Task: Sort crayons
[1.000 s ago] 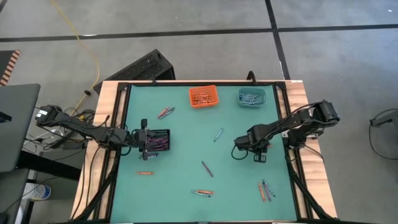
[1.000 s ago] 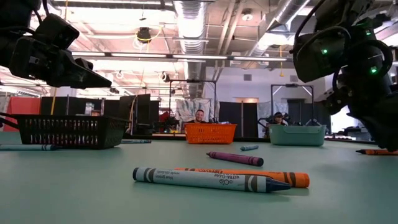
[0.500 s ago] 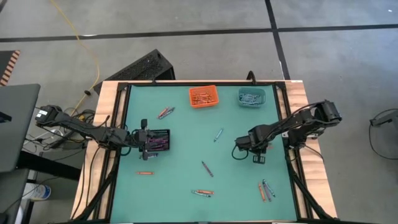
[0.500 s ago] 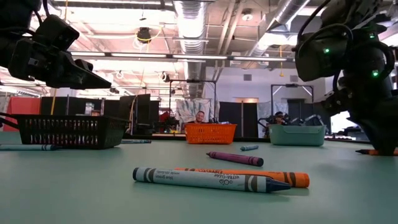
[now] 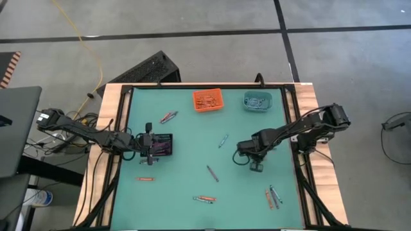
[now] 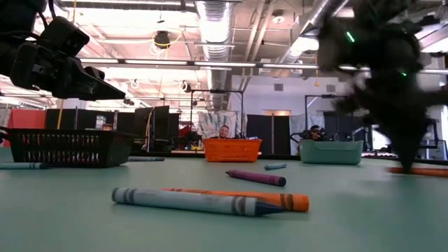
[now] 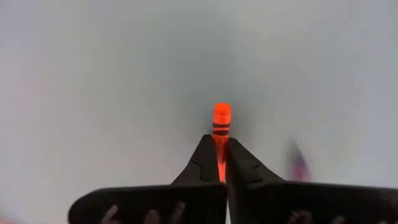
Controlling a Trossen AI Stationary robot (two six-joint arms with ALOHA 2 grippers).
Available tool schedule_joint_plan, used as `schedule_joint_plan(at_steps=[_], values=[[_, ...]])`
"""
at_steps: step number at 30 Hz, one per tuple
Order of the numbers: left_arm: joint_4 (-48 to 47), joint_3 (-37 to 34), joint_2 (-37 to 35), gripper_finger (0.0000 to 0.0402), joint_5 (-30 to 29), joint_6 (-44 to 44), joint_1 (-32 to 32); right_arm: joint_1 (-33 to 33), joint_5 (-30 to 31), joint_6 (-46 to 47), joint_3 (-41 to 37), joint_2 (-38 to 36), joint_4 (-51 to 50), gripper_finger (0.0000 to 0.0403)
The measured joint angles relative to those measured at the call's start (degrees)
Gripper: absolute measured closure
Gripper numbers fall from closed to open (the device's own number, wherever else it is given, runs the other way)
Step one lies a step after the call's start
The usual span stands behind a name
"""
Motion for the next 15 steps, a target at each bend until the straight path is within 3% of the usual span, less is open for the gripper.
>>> schedule_joint_plan(at_steps=[9,15], values=[[-0.2,0.0,0.0,0.0311,-0.1,-0.1,0.0,-1.1,-0.2,-4.1,8.2,-0.1,15.6,0.0401],[-0.4,0.0,0.0,0.0311,-0.1,-0.3,0.0,-6.3,5.3,-14.1,14.4,-0.1,27.2,0.0401]])
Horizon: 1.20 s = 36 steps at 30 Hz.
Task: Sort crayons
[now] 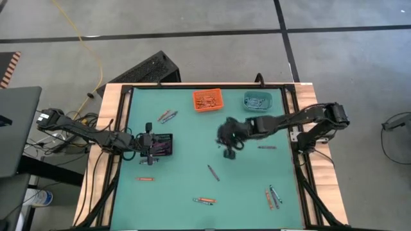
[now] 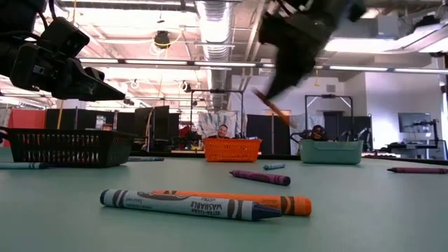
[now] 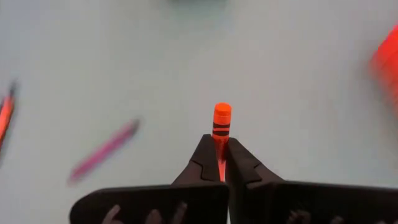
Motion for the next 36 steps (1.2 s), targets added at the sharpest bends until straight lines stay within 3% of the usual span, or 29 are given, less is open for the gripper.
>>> schedule_joint_plan(at_steps=[5,13,17,22,30,34,36], values=[[0.4,0.0,0.0,0.0311,0.0,-0.2,0.0,-7.7,10.8,-15.2,6.3,2.9,9.3,0.0401],[0.0,0.0,0.0,0.0311,0.0,-0.5,0.0,-19.8,6.7,-31.2,20.2,16.6,6.3,0.0401],[-0.4,0.0,0.0,0.0311,0.0,-0.4,0.0,-22.6,7.0,-35.3,27.9,23.0,-1.7,0.0400],[-1.9,0.0,0.0,0.0311,0.0,-0.3,0.0,-23.4,9.6,-38.6,35.3,27.4,-9.2,0.0373],[-2.9,0.0,0.0,0.0311,0.0,-0.2,0.0,-23.6,13.5,-40.2,37.0,27.8,-10.4,0.0323],[-3.1,0.0,0.0,0.0311,0.0,-0.6,0.0,-22.4,15.7,-32.8,37.0,25.1,-13.0,0.0316],[-3.1,0.0,0.0,0.0311,0.1,-1.2,0.0,-21.5,12.2,-26.8,37.0,22.1,-15.3,0.0316]])
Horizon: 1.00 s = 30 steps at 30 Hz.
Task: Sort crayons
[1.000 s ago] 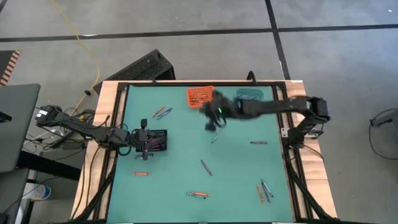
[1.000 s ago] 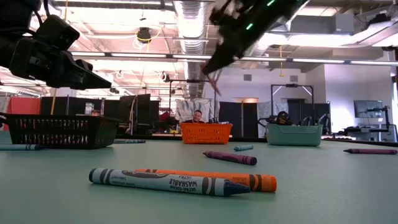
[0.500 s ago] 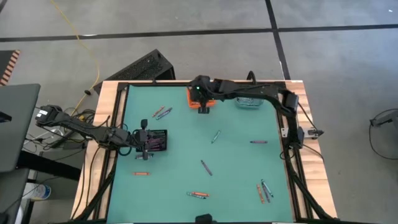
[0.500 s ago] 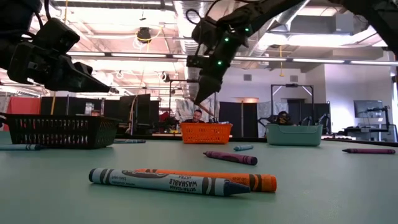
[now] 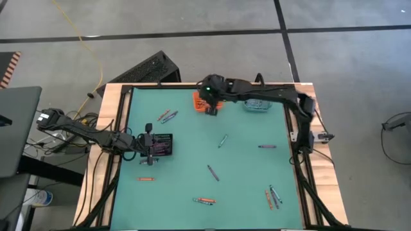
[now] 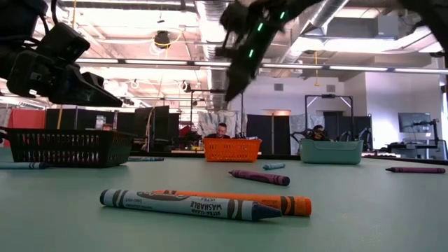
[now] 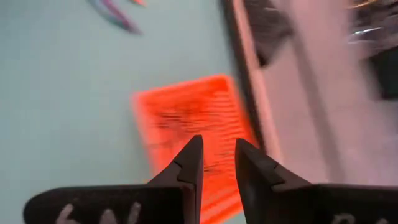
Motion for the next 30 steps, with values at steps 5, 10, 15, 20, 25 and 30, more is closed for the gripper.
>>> schedule_joint_plan(at_steps=[5,10,15,20,25,30], values=[[0.0,0.0,0.0,0.0311,0.9,-1.5,0.0,4.9,-15.7,8.1,-2.8,-7.0,-6.8,0.0316],[0.3,0.0,0.0,0.0311,4.9,-4.9,0.0,13.3,-16.5,8.5,-12.9,-16.0,-6.4,0.0316],[1.3,1.6,-0.1,0.0311,7.1,-9.7,0.0,22.5,-8.9,13.5,-29.9,-26.0,10.5,0.0317],[3.8,2.2,0.0,0.0311,10.0,-17.4,0.0,32.4,-6.4,12.0,-47.5,-33.2,33.8,0.0317],[4.2,2.5,0.3,0.0311,20.5,-29.1,-1.9,40.2,-2.7,9.0,-59.9,-36.7,50.3,0.0317],[-0.7,9.3,5.1,0.0319,22.2,-34.7,-10.0,46.6,1.0,9.7,-66.6,-37.7,59.8,0.0317]])
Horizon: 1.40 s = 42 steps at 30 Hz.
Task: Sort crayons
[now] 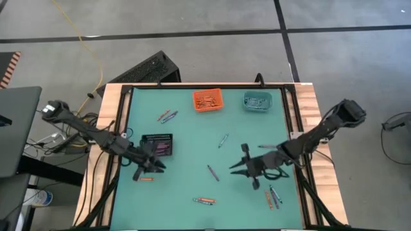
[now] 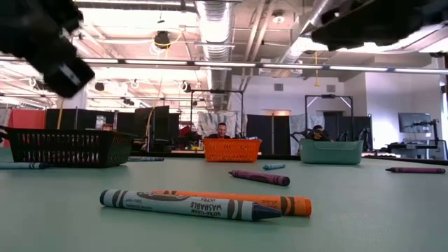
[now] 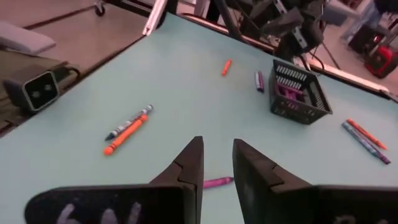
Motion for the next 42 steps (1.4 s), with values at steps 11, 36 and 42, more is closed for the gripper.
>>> schedule_joint_plan(at_steps=[11,36,42], values=[[-39.5,26.3,26.1,0.0324,-5.4,-18.2,-14.5,10.9,10.7,0.5,-2.3,-1.0,2.1,0.0317],[-52.8,50.4,44.8,0.0324,-19.7,24.6,23.8,8.7,15.0,2.7,-2.3,-1.0,1.0,0.0317],[-50.4,49.8,47.2,0.0324,-7.3,25.3,49.7,9.2,14.7,3.1,-2.3,-1.0,-2.2,0.0317]])
